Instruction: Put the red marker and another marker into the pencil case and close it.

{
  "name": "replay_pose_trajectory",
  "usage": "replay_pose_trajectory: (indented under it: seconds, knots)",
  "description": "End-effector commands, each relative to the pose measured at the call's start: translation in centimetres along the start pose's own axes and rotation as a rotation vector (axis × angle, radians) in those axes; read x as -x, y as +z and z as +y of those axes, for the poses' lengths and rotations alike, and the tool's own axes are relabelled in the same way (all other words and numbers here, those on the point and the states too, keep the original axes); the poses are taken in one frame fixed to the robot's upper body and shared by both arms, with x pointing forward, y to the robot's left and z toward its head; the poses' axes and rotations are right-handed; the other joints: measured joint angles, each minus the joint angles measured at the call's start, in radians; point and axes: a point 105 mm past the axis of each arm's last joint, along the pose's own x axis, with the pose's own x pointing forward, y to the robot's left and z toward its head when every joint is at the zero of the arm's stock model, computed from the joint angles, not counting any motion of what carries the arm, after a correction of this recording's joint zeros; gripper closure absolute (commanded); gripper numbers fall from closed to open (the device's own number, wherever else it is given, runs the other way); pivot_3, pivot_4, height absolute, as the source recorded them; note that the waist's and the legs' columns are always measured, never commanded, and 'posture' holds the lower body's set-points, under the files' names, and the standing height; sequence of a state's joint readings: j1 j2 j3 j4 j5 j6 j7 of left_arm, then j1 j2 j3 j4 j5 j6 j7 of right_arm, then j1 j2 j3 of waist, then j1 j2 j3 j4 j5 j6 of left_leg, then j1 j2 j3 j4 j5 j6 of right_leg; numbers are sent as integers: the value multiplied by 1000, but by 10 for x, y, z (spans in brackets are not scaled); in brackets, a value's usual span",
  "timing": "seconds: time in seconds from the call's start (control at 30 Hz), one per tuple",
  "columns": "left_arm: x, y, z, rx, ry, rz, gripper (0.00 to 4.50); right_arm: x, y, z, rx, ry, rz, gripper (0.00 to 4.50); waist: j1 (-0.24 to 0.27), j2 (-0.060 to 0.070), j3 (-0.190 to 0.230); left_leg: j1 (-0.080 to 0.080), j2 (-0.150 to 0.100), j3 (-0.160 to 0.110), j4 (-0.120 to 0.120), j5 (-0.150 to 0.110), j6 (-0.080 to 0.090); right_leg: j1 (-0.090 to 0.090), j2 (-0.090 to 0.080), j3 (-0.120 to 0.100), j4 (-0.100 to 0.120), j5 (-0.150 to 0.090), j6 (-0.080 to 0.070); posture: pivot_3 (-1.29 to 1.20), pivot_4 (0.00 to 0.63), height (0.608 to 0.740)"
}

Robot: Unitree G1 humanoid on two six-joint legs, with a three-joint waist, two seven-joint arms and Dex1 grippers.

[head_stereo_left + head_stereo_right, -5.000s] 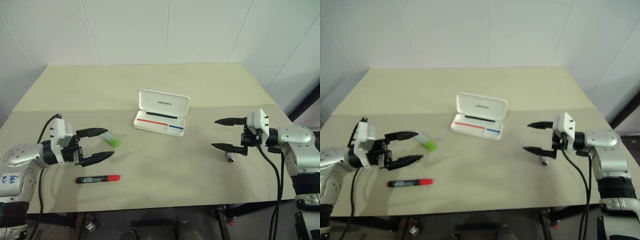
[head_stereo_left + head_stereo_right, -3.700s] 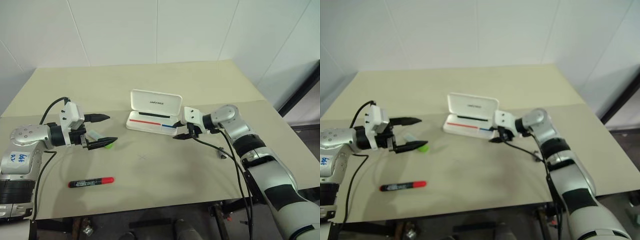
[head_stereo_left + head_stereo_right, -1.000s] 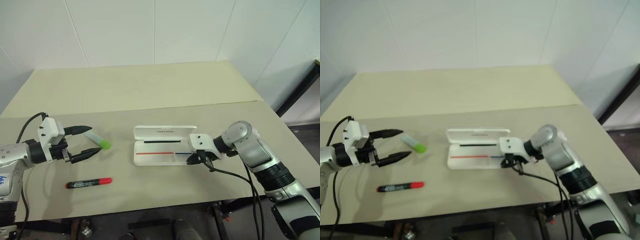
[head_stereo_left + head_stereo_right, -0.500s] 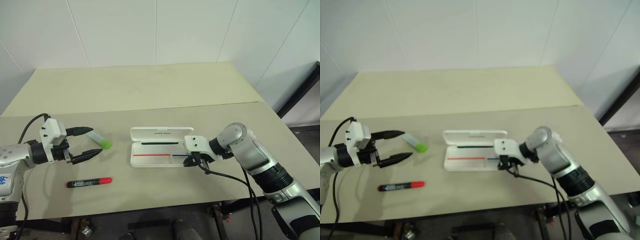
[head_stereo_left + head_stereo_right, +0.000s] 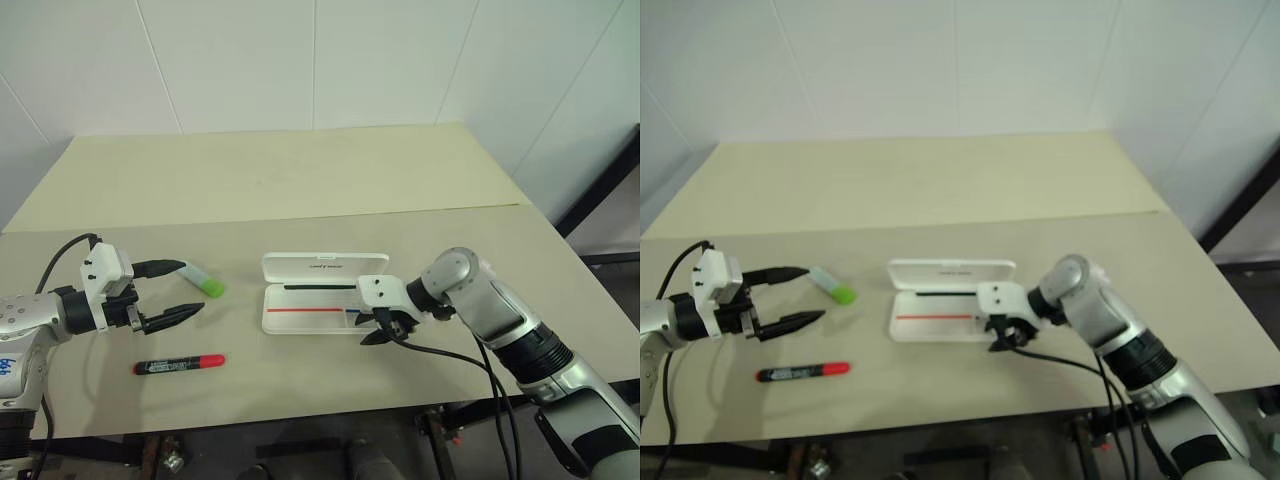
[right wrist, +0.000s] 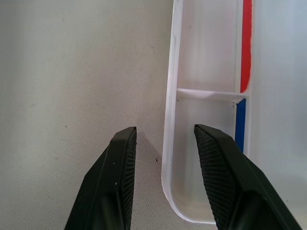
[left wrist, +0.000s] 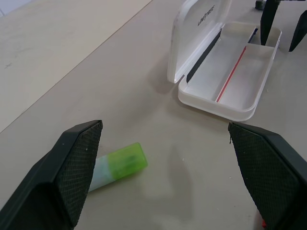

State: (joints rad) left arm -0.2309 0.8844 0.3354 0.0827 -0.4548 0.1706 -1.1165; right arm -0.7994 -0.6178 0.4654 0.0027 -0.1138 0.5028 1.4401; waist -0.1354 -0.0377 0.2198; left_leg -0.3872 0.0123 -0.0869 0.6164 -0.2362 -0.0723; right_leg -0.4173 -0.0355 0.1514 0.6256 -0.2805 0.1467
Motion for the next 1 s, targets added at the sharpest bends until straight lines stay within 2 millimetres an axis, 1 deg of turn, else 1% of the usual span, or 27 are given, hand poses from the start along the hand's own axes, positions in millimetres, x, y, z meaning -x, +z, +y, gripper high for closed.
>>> replay_pose_trajectory:
  seconds: [0.03, 0.23, 0.4, 0.53, 0.6, 0.63, 0.67, 0.7, 0.73, 0.77, 0.83, 0.87, 0.9, 1.0]
  knots:
    - [3, 12, 0, -44, 6, -24, 0, 5, 11, 0, 44, 2, -15, 2460, 0, 0, 0, 0, 0, 0, 0, 0, 0, 0, 0, 0, 0, 0, 0, 0, 150, 740]
    - [4, 11, -1, -41, -1, -20, 0, 13, 15, -1, 50, -3, -20, 2460, 0, 0, 0, 0, 0, 0, 0, 0, 0, 0, 0, 0, 0, 0, 0, 0, 150, 740]
    - [3, 11, -1, -40, -6, -24, 0, 26, 15, -4, 51, -33, -14, 2460, 1, 0, 0, 0, 0, 0, 0, 0, 0, 0, 0, 0, 0, 0, 0, 0, 150, 740]
    - [3, 12, -2, -39, -11, -26, 0, 44, 14, -12, 25, -101, -28, 2460, 1, 0, 0, 0, 0, 0, 0, 0, 0, 0, 0, 0, -1, 0, 0, 0, 150, 740]
    - [3, 12, -2, -38, -16, -29, 0, 56, 16, -15, -6, -143, -67, 2460, 1, 0, 0, 0, 0, 0, 0, 0, 0, 0, 0, 0, -1, 0, 0, 0, 150, 740]
    - [3, 12, -2, -37, -18, -30, 0, 61, 16, -14, -17, -155, -83, 2086, 1, 0, 0, 0, 0, 0, -1, 0, 0, 0, 0, 0, -1, 0, 0, 0, 150, 740]
    - [3, 12, -2, -37, -22, -32, 0, 65, 17, -16, -39, -182, -110, 1844, 2, 0, 0, 0, 0, 0, -1, 0, 0, 0, 0, 0, -1, 0, 0, 0, 150, 740]
    - [3, 12, -3, -36, -25, -34, 0, 70, 17, -17, -60, -201, -132, 1537, 2, 0, 0, 0, 0, 0, -1, 0, 0, 0, 0, 0, -1, -1, -1, 0, 150, 740]
    - [3, 12, -3, -34, -28, -35, 0, 74, 17, -17, -69, -220, -156, 1138, 2, 0, 0, 0, 0, 0, -1, 0, -1, 0, 0, 0, -1, -1, -1, 0, 150, 740]
    - [3, 13, -3, -33, -32, -38, 0, 78, 17, -18, -85, -242, -179, 878, 2, 0, 0, 0, 0, 0, -1, 0, -1, 0, 0, 0, -1, -1, -1, 0, 150, 740]
    - [3, 14, -4, -30, -45, -48, 0, 89, 12, -18, -92, -273, -207, 178, 4, 0, 0, 0, 0, 0, -1, -1, -1, 0, 0, 0, -2, -1, -1, 0, 150, 740]
    - [2, 15, -5, -30, -54, -54, 0, 93, 8, -17, -100, -286, -218, 34, 5, 0, 0, -1, 0, 0, -1, -1, -1, 0, 0, 0, -2, -1, 0, 0, 150, 740]
    - [2, 16, -5, -29, -63, -60, 0, 97, 6, -15, -97, -291, -231, 34, 8, 0, 0, -1, 0, 0, -1, -1, -1, 0, 0, 0, -3, -1, 0, 0, 150, 740]
    - [2, 15, -5, -32, -82, -60, 0, 105, 7, -3, -60, -269, -328, 34, 11, 0, 0, -1, 0, 1, -2, -1, -1, 0, 0, 0, -4, -1, 0, 0, 150, 740]
